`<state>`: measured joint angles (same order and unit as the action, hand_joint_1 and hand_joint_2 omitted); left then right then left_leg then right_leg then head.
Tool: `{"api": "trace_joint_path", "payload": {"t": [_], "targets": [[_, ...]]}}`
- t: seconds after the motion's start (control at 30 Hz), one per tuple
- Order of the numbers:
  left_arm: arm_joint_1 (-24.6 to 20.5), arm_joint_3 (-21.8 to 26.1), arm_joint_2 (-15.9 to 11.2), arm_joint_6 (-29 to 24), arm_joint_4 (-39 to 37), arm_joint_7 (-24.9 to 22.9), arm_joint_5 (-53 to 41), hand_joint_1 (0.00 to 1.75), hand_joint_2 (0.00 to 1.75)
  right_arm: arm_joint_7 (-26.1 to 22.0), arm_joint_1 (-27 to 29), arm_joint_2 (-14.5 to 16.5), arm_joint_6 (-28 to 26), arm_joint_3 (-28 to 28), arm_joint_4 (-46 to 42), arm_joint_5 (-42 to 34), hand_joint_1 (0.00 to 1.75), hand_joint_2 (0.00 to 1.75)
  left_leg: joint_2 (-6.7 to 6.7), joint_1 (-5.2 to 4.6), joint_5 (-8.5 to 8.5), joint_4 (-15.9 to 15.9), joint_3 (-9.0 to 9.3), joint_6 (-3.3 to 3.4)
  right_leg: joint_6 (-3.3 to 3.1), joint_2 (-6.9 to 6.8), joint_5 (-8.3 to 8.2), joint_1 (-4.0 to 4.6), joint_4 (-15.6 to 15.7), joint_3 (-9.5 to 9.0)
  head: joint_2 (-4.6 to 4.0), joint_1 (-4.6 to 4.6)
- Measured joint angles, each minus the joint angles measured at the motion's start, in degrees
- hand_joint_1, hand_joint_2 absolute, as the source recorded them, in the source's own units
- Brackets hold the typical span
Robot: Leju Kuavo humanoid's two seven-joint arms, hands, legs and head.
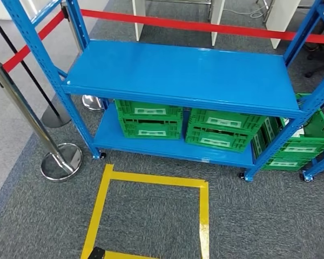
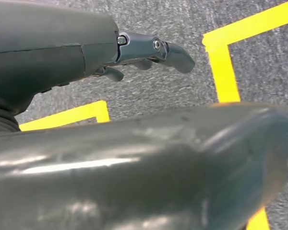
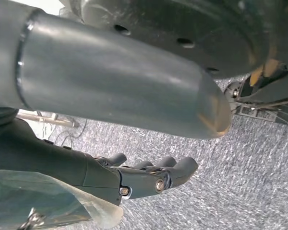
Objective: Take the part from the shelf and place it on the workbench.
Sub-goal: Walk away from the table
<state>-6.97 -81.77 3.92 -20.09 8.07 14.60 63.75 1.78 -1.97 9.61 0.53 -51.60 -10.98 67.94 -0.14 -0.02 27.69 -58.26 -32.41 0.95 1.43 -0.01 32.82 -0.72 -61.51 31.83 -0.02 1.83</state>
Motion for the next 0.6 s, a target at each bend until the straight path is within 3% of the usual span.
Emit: {"api": "trace_joint_path", "payload": {"t": [0.07, 0.1, 0.13, 0.17, 0.23, 0.27, 0.3, 0.43, 0.5, 0.57, 0.6], "targets": [[0.5, 0.1, -0.2, 0.4, 0.0, 0.6, 0.6, 0.0, 0.0, 0.1, 0.0, 0.1, -0.2, 0.1, 0.0, 0.6, 0.0, 0.0, -0.01, 0.16, 0.1, 0.7, 0.62, 0.95, 0.87, -0.05, 3.45, -0.04, -8.5, 4.86, 0.0, -0.22], [0.6, 0.2, -0.3, 0.7, 0.0, 0.9, 0.9, 0.0, 0.0, 0.1, 0.1, 0.1, -0.3, 0.2, 0.0, 0.9, 0.0, 0.0, -0.02, 0.13, 0.31, 0.8, 0.86, 1.17, 1.03, -0.04, 4.4, -0.03, -12.5, 7.3, -0.01, -0.3], [0.8, 0.3, -0.4, 0.9, 0.0, 1.0, 1.1, 0.0, 0.0, 0.2, 0.1, 0.2, -0.4, 0.2, 0.0, 1.1, 0.0, 0.0, -0.06, 0.13, 0.51, 0.7, 1.11, 1.15, 1.09, -0.06, 3.14, -0.07, -12.3, 7.69, -0.01, -0.3], [0.9, 0.4, -0.5, 1.1, 0.0, 1.1, 1.2, 0.0, 0.0, 0.3, 0.2, 0.3, -0.5, 0.3, 0.0, 1.2, 0.0, 0.0, -0.12, 0.15, 0.76, 0.7, 1.46, 1.05, 1.11, -0.07, 0.92, -0.14, -9.8, 6.96, -0.01, -0.31], [1.0, 0.5, -0.7, 1.3, 0.0, 1.2, 1.2, 0.0, 0.0, 0.3, 0.1, 0.4, -0.6, 0.3, 0.0, 1.2, 0.0, 0.0, -0.21, 0.03, 1.46, 0.5, 2.08, 0.57, 1.08, -0.08, -3.29, -0.25, -2.4, 3.91, -0.01, -0.33], [1.0, 0.5, -0.7, 1.4, 0.0, 1.2, 1.2, 0.0, 0.0, 0.3, 0.0, 0.5, -0.6, 0.4, 0.0, 1.2, 0.0, 0.0, -0.24, -0.1, 1.8, 0.2, 2.18, 0.27, 0.87, -0.04, -4.16, -0.28, 0.2, 2.57, 0.0, -0.33], [1.0, 0.5, -0.8, 1.4, 0.0, 1.2, 1.1, 0.0, 0.0, 0.3, 0.0, 0.6, -0.6, 0.4, 0.0, 1.2, 0.0, 0.0, -0.25, -0.23, 2.05, 0.1, 2.18, -0.03, 0.64, 0.02, -4.28, -0.25, 1.7, 1.76, 0.0, -0.29], [1.0, 0.9, -1.1, 1.4, 0.0, 1.2, 1.0, 0.0, 0.0, 0.1, 0.1, 0.9, -0.6, 0.4, 0.0, 1.2, 0.0, 0.0, -0.19, -0.15, 3.12, -1.0, 2.14, -0.92, -0.57, 0.1, -3.73, -0.35, 2.4, 0.94, -0.01, -0.02], [0.9, 1.0, -1.3, 1.4, 0.0, 1.2, 1.0, 0.0, 0.0, 0.0, 0.1, 1.0, -0.6, 0.4, 0.0, 1.2, 0.0, 0.0, -0.13, 0.02, 5.89, -6.1, -0.12, -1.57, -1.08, -0.06, -3.56, -0.52, 2.6, 0.58, -0.01, 0.19], [1.0, 1.1, -1.3, 1.5, 0.0, 1.2, 1.0, 0.0, 0.0, 0.0, 0.0, 1.0, -0.5, 0.4, 0.0, 1.2, 0.0, 0.0, -0.11, 0.22, 9.03, -14.2, -4.28, -2.01, -1.38, -0.15, -3.29, -0.53, 2.6, 0.34, -0.01, 0.31], [1.1, 1.1, -1.3, 1.5, 0.0, 1.2, 1.0, 0.0, 0.0, 0.0, 0.1, 1.0, -0.5, 0.4, 0.0, 1.2, 0.0, 0.0, -0.11, 0.31, 9.4, -16.7, -5.8, -2.1, -1.44, -0.15, -3.16, -0.52, 2.6, 0.18, -0.01, 0.33]]}}
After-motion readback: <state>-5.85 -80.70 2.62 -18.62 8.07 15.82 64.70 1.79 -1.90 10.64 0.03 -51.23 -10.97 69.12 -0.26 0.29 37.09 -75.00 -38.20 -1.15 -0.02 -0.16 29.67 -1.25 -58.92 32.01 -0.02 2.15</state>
